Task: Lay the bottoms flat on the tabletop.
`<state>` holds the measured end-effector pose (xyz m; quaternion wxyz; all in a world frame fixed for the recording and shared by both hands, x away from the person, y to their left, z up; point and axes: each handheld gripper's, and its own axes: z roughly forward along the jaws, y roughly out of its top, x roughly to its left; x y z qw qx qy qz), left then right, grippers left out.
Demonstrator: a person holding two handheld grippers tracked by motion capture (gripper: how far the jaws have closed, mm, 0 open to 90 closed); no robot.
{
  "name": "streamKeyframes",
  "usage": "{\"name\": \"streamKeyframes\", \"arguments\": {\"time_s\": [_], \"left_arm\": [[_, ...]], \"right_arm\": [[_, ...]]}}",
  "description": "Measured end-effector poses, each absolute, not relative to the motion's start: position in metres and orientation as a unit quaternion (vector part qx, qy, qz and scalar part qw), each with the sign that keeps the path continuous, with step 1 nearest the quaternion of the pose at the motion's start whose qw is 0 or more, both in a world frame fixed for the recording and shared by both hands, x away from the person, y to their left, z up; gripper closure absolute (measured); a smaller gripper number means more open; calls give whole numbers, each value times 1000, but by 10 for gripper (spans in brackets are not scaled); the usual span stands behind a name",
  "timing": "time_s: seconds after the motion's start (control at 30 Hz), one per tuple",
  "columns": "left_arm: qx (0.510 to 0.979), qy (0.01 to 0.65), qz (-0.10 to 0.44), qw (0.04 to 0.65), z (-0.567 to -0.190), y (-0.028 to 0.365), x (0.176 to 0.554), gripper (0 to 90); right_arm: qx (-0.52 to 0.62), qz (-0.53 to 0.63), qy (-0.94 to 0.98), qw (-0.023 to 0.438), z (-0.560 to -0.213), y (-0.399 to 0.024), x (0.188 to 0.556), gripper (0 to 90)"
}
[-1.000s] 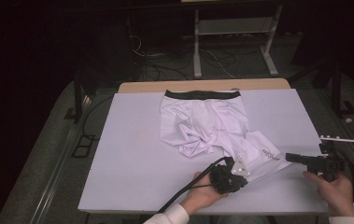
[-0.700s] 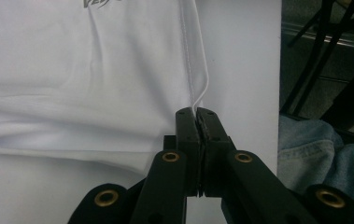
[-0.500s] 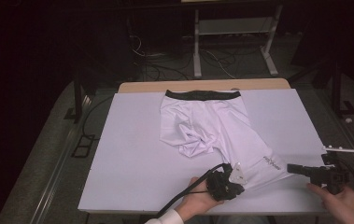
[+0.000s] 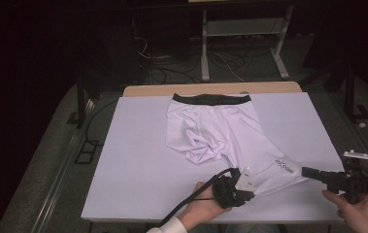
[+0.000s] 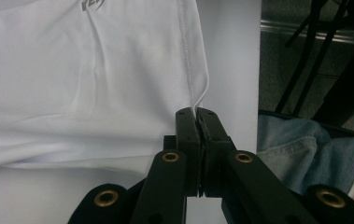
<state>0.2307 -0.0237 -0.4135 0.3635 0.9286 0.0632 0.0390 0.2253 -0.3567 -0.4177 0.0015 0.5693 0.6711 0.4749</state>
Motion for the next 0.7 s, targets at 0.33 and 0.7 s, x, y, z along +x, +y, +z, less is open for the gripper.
{"name": "streamKeyframes", "arguments": {"time_s": [0.33,0.7], "left_arm": [[949,52,19,312,-432,-13,230,878],[943,58,-45,326,-437,-8,235,707]], "right_arm": [[567,418,708,-52,-437,-337,227,874],[580,391,710,-81,-449,-336,227,841]]}}
